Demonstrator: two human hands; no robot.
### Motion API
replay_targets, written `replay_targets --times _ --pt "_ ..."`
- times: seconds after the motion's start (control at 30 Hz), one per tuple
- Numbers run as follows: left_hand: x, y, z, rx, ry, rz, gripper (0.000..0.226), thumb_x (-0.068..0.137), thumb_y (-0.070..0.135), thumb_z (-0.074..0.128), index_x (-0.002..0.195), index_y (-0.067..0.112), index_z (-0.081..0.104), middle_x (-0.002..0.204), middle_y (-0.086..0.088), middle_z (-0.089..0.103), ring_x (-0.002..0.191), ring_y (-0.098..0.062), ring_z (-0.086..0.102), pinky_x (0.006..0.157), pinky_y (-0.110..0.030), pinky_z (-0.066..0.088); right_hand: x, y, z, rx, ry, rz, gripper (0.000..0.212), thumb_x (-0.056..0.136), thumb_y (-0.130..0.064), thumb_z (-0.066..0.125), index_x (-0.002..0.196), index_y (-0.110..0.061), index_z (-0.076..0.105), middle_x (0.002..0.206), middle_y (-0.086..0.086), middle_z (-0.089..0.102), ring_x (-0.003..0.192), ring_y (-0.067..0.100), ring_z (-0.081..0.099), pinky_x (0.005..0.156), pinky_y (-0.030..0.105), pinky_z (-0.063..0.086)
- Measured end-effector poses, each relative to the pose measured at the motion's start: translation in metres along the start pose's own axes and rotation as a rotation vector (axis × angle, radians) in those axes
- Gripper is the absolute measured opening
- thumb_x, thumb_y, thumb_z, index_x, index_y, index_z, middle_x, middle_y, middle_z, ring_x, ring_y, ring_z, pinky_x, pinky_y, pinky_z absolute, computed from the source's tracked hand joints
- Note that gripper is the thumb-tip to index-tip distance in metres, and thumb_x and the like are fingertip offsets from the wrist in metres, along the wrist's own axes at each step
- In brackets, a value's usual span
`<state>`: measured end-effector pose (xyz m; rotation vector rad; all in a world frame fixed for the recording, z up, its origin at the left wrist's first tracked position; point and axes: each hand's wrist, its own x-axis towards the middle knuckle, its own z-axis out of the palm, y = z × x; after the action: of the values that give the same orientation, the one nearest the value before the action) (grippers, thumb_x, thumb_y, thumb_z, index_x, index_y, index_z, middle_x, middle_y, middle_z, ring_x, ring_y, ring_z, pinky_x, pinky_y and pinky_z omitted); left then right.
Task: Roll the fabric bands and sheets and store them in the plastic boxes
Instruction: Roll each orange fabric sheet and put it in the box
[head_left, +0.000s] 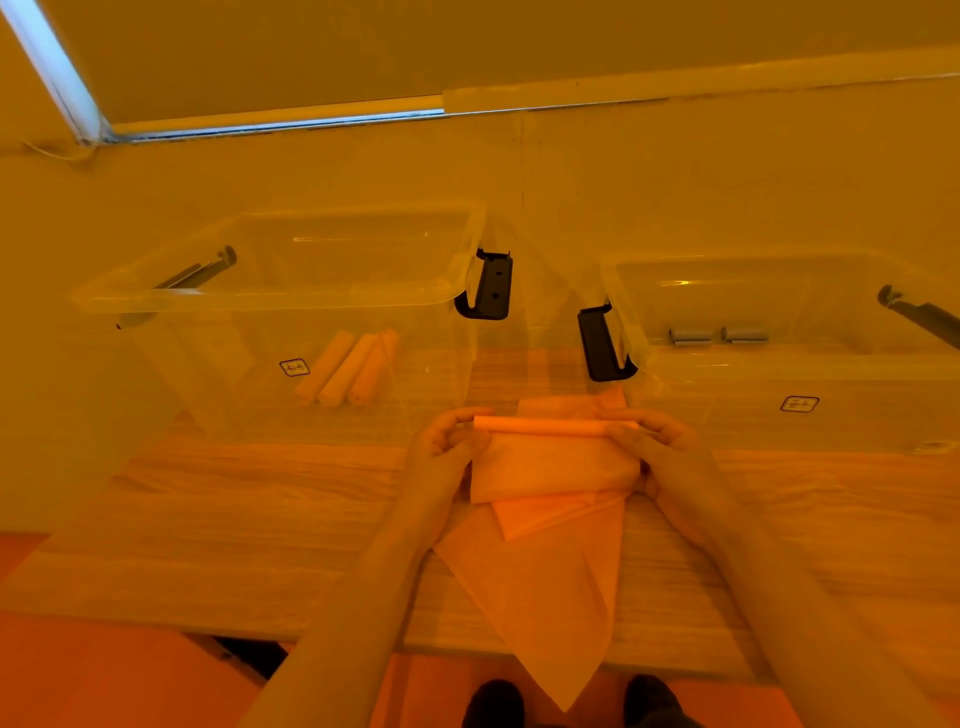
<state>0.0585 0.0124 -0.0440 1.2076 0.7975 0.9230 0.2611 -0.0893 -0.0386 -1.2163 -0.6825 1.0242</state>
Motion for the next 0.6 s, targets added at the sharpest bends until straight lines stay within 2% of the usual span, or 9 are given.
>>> replay_targets --times 0.1,0.2,0.3,0.4,0.5,0.6 --pt "-0.0018 0.0017 0.0018 -0.005 0.019 0.007 0.009 0.089 0.020 0.062 0.091 0.023 0.070 0.074 0.000 0.065 0.064 -0.012 0.060 0.054 -0.027 0.047 -0.0012 0.0000 0.0006 0.002 0.027 -0.020 0.033 0.071 -0.032 0.067 0.100 -0.016 0.070 0.104 0.012 0.067 0.086 0.025 0.062 0.072 0.042 0.052" --pt "-0.0032 0.0029 0.0034 0.054 0.021 0.044 0.013 0.091 0.018 0.061 0.102 0.018 0.066 0.061 0.007 0.058 0.047 -0.001 0.054 0.040 -0.019 0.040 -0.0010 0.0009 -0.0010 -0.006 0.048 -0.041 0.034 0.070 -0.031 0.070 0.102 -0.020 0.072 0.106 0.014 0.069 0.088 0.029 0.063 0.078 0.048 0.051" --pt "-0.0013 0.0023 0.0024 0.014 -0.006 0.055 0.024 0.089 0.007 0.061 0.111 0.017 0.063 0.071 0.003 0.068 0.059 -0.003 0.064 0.047 -0.019 0.047 0.0019 0.0026 -0.0032 -0.005 0.031 -0.042 0.038 0.073 -0.022 0.069 0.111 -0.018 0.068 0.107 0.012 0.070 0.095 0.029 0.067 0.082 0.048 0.054" --pt "0.0007 -0.0012 0.0013 -0.019 -0.014 0.040 0.024 0.087 0.002 0.060 0.106 0.016 0.065 0.090 -0.001 0.074 0.081 -0.012 0.069 0.061 -0.024 0.054 0.0023 0.0025 -0.0034 0.005 0.002 -0.042 0.024 0.083 -0.011 0.063 0.106 -0.017 0.067 0.103 0.011 0.072 0.091 0.026 0.069 0.072 0.038 0.059" --pt "-0.0002 -0.0010 0.0016 -0.029 -0.033 0.071 0.022 0.089 -0.002 0.056 0.101 0.015 0.064 0.088 0.001 0.074 0.079 -0.012 0.069 0.062 -0.023 0.054 0.0002 0.0031 -0.0031 -0.019 -0.007 -0.087 0.026 0.086 -0.010 0.062 0.110 -0.017 0.065 0.100 0.009 0.072 0.088 0.025 0.069 0.066 0.037 0.059" --pt "-0.0012 0.0002 0.0014 -0.018 -0.038 0.085 0.018 0.092 0.008 0.055 0.103 0.020 0.062 0.088 -0.001 0.072 0.076 -0.014 0.068 0.059 -0.027 0.054 -0.0019 0.0038 -0.0012 -0.162 -0.022 -0.122 0.028 0.090 -0.017 0.060 0.117 -0.019 0.062 0.101 0.008 0.072 0.090 0.024 0.070 0.071 0.041 0.060"
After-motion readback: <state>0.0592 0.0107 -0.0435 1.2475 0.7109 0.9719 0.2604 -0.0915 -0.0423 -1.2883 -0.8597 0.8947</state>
